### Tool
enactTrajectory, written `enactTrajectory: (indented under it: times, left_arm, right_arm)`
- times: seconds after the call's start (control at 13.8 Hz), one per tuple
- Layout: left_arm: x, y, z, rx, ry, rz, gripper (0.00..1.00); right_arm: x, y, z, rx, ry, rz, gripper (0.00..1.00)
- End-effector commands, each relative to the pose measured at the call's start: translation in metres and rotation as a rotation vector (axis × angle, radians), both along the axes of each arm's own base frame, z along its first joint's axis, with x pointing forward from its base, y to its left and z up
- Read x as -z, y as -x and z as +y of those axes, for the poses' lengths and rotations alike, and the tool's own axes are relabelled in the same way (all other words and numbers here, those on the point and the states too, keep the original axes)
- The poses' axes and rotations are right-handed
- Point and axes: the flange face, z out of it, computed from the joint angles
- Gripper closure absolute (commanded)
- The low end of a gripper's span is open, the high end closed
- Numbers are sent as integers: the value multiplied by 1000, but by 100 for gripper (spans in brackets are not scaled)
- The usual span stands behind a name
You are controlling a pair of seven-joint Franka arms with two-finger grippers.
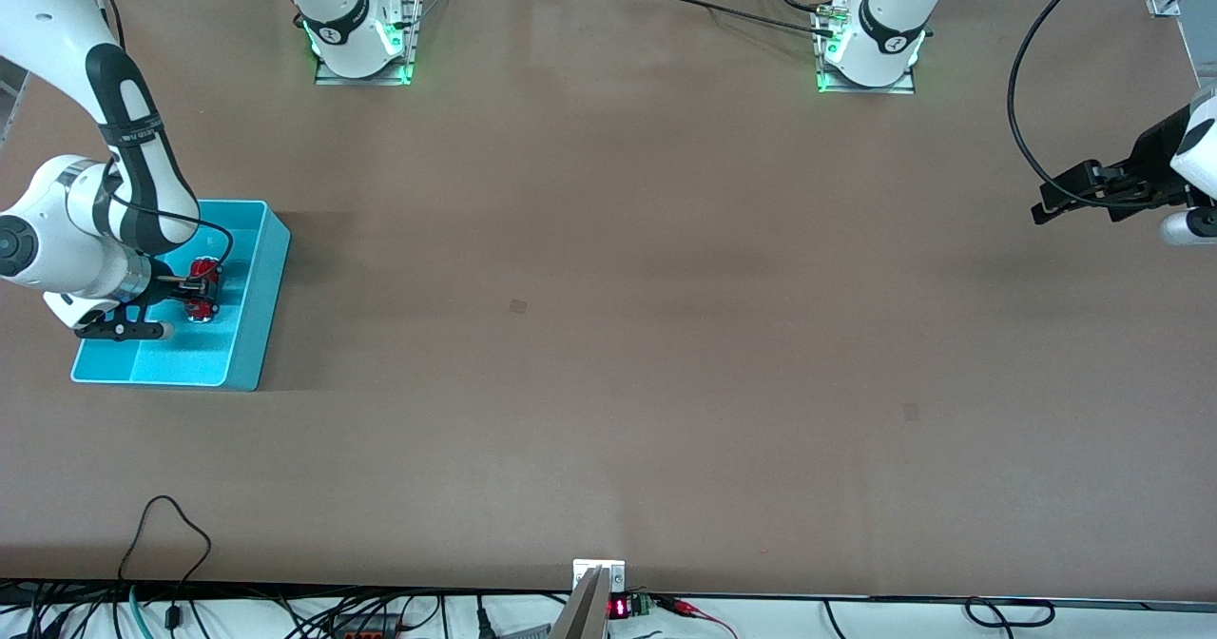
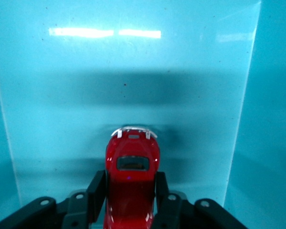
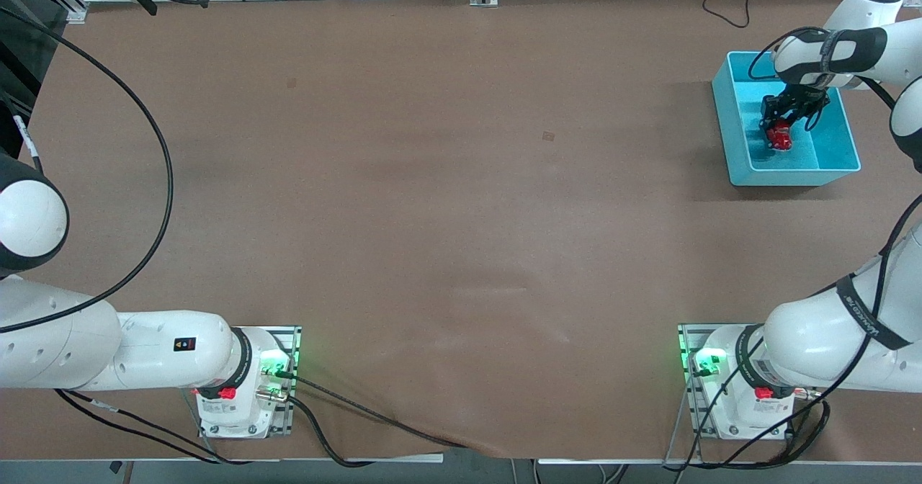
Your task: Wind red beetle toy and store in blue box
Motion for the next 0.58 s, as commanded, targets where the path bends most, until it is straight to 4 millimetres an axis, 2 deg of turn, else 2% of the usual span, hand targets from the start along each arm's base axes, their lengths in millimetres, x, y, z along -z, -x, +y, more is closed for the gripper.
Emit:
enactTrajectory:
  times: [0.0,0.14,0.29,0.43,0.51]
  left_arm:
    - [-3,2,0,-1,-16,-1,0]
    - [-3,2,0,-1,-16,-1,0]
    - [-5,1,-4,7,-18,-10,0]
    - [-4,0,-4,6,-17,-12,0]
    - [-3,0,-2,2,-16,-10,0]
  right_arm:
    - [-66,-2,9,2,4,-26,0]
    - [-143,-20,55,-66,-18,-26,0]
    - [-224,-36,71,-85,-23,-31,0]
    - [-285,-35,82,-95,-25,-50,0]
    - [-309,-29,85,-98,-33,-73,0]
